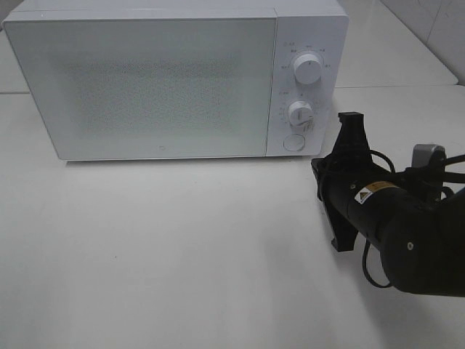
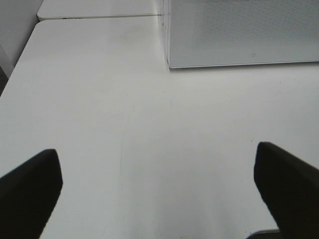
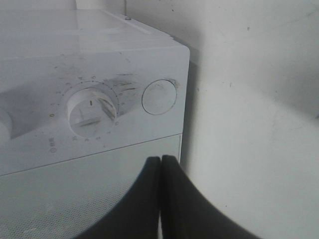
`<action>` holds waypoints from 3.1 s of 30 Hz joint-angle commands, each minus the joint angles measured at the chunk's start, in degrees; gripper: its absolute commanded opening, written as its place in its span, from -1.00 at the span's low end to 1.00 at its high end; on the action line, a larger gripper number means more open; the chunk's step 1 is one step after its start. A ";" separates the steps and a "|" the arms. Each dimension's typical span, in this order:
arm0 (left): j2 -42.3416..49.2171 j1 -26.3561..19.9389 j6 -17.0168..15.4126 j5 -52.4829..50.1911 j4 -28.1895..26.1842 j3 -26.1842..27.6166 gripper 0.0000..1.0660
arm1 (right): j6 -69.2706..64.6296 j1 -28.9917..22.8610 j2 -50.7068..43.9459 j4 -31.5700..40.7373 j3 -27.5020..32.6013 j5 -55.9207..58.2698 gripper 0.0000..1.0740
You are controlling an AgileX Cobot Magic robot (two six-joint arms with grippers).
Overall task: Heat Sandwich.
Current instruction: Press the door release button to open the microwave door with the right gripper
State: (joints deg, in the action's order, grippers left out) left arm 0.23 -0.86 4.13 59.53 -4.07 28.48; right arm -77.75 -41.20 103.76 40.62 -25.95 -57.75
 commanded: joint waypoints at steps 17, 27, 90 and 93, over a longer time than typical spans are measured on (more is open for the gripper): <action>1.32 0.29 -0.17 -0.57 -0.17 -0.11 0.89 | 1.38 7.96 5.79 -5.96 -11.17 8.94 -0.98; 1.32 0.29 -0.17 -0.57 -0.17 -0.11 0.89 | 0.34 9.34 10.66 -7.51 -15.99 8.94 -0.98; 1.20 0.29 -0.17 -0.57 -0.17 -0.11 0.89 | 2.46 12.66 18.45 -4.13 -35.64 -14.09 -0.99; 1.20 0.29 -0.17 -0.57 -0.17 -0.11 0.89 | 2.81 12.66 18.45 -4.30 -36.55 -14.21 -0.99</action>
State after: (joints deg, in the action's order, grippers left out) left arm 0.23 -0.86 4.13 59.53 -4.07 28.48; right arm -75.63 -30.88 123.87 42.40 -55.29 -48.76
